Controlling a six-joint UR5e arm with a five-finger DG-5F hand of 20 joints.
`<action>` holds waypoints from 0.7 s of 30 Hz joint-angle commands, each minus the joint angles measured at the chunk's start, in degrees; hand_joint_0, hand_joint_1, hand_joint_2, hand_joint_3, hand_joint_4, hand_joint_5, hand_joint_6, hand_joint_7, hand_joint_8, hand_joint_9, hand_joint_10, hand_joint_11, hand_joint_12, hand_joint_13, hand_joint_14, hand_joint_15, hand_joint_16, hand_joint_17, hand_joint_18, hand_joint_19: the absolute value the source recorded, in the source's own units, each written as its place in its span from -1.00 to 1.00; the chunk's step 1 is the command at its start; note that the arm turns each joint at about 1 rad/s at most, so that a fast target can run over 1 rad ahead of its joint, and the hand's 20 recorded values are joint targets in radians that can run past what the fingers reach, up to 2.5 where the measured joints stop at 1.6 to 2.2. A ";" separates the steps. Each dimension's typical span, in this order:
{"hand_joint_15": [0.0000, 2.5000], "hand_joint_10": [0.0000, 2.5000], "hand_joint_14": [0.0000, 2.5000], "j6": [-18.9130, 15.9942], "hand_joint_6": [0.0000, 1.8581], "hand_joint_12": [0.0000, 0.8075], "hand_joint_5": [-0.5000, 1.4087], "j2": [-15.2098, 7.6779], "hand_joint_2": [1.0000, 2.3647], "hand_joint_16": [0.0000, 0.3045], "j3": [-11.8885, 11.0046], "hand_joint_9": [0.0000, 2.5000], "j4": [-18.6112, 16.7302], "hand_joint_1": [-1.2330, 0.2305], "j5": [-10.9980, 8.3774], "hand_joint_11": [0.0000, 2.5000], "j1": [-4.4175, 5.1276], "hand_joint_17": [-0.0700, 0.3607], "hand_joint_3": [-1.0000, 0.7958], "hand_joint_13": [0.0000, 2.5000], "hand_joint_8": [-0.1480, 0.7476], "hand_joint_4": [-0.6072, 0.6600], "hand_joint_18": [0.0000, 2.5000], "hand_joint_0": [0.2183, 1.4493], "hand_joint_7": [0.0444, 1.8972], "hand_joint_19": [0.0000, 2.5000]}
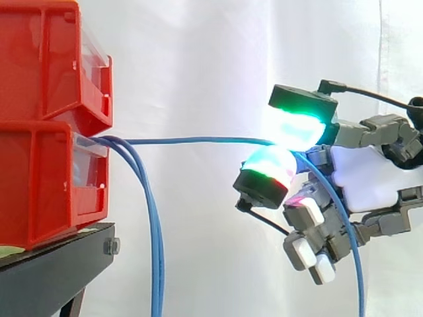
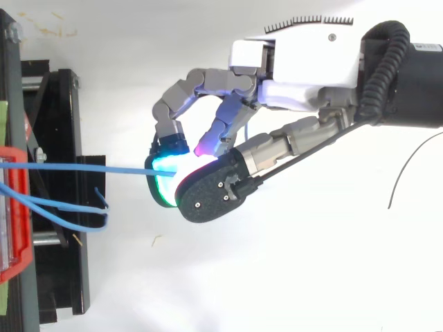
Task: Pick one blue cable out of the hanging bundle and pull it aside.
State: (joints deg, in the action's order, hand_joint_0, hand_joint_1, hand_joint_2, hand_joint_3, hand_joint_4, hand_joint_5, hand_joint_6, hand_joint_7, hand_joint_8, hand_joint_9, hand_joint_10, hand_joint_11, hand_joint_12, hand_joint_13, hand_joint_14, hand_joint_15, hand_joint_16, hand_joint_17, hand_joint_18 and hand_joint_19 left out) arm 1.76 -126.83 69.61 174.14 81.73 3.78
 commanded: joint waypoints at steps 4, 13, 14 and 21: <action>-0.47 -0.99 -0.98 0.09 0.05 -0.22 -0.67 0.00 -0.98 -0.73 0.09 -0.14 -0.47 -0.37 0.09 -0.44 0.00 -0.25 -0.29 -0.31 -0.23 -0.62 -0.47 -0.03 0.46 -0.43; -0.47 -0.98 -0.98 1.67 0.06 -0.22 -0.67 0.00 -0.98 -0.73 0.09 -0.14 -0.56 -0.37 -0.08 -0.43 0.27 -0.25 -0.27 -0.31 -0.24 -0.60 -0.47 -0.03 0.44 -0.43; -0.47 -0.98 -0.98 1.94 0.06 -0.22 -0.67 0.00 -0.98 -0.73 0.09 -0.13 -0.56 -0.37 -0.08 -0.44 0.27 -0.25 -0.26 -0.31 -0.23 -0.59 -0.47 -0.03 0.45 -0.43; -0.47 -0.98 -0.98 3.08 0.06 -0.22 -0.67 0.00 -0.98 -0.73 0.09 -0.13 -0.56 -0.38 -0.17 -0.43 0.18 -0.25 -0.24 -0.31 -0.22 -0.56 -0.47 -0.03 0.44 -0.43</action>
State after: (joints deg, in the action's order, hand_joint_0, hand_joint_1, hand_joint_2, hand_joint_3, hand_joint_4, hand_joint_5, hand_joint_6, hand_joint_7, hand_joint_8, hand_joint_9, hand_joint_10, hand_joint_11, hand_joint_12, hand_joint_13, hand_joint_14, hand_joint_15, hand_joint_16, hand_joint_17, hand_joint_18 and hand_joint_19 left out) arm 4.50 -126.83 69.70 173.63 81.58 3.97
